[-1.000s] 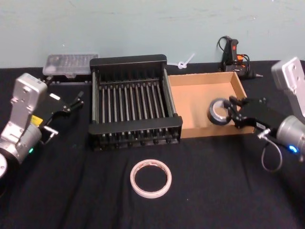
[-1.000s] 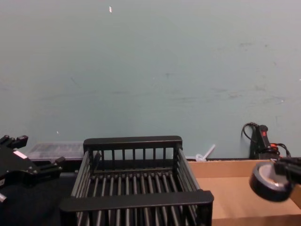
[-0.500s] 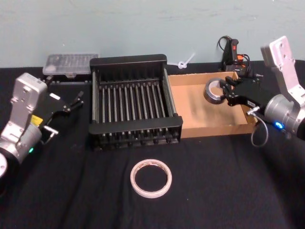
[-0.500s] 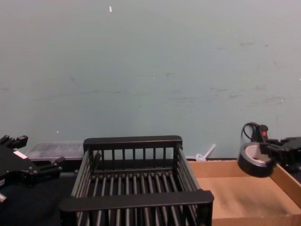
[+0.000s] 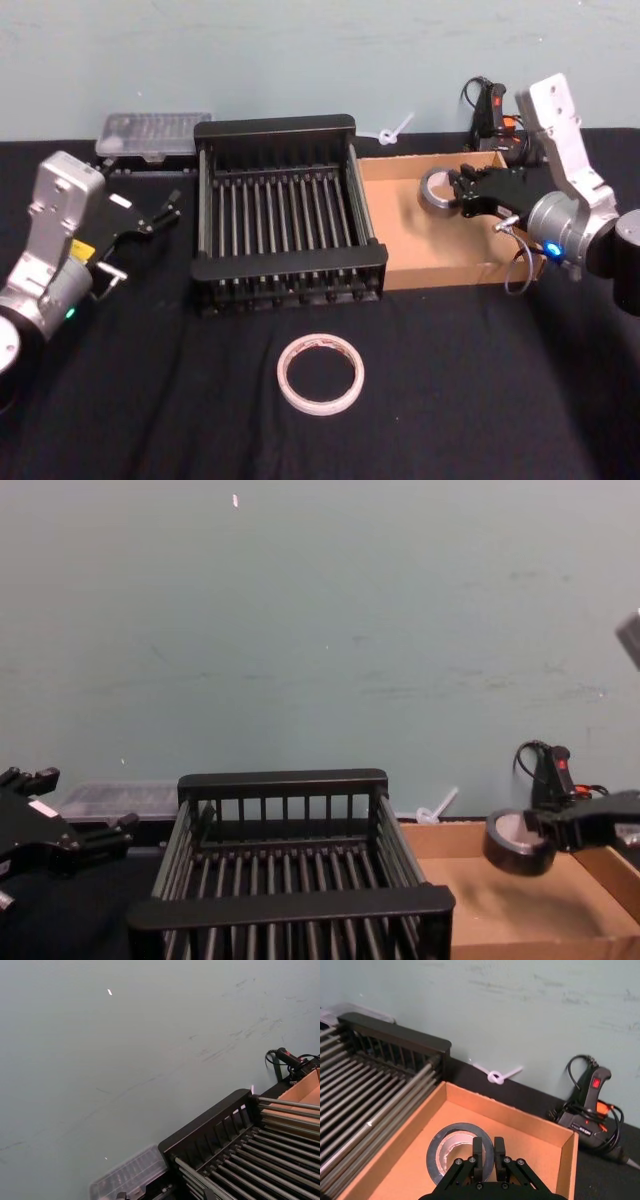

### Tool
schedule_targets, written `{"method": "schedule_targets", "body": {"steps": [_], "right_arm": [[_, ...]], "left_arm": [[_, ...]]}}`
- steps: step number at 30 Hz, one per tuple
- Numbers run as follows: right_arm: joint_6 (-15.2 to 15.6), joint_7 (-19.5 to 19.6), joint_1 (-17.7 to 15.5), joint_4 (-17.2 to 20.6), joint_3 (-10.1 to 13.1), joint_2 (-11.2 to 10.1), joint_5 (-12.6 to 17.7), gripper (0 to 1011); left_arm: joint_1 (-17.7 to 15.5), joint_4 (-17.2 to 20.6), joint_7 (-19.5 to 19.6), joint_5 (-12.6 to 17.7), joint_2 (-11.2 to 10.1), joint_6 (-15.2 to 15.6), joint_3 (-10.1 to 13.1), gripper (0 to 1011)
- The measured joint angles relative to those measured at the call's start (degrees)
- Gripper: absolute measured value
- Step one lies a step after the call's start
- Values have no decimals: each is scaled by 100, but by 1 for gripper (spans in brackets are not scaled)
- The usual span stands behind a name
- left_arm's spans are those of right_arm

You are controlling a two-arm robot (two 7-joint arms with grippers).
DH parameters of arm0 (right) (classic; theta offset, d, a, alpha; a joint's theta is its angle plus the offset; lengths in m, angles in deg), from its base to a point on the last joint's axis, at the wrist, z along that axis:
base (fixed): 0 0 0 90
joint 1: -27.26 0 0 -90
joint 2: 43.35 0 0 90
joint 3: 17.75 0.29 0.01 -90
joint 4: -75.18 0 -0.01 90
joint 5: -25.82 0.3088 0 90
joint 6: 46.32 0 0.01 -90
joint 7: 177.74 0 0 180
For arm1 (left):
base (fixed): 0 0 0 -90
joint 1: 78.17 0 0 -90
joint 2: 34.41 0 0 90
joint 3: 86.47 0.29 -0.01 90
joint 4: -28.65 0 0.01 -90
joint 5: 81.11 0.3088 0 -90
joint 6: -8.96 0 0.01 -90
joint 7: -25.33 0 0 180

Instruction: Pick up the white tape and place it into the black box , Pick up the silver tape and place it into the brown box.

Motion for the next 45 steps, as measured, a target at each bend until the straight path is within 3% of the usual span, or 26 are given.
{"method": "schedule_targets", "body": {"steps": [4,15,40,45], "right_arm": [[22,23,65,-161,-13,71,-78,140],[22,19,58,-128,-10,56,-70,155],[17,11,42,-97,-2,43,-45,925],[17,11,40,-95,-2,43,-42,1002]], "left_arm": [[0,0,0,0,0,0,0,1001],[0,0,0,0,0,0,0,1001],[0,0,0,0,0,0,0,1001],[0,0,0,0,0,0,0,1001]]}}
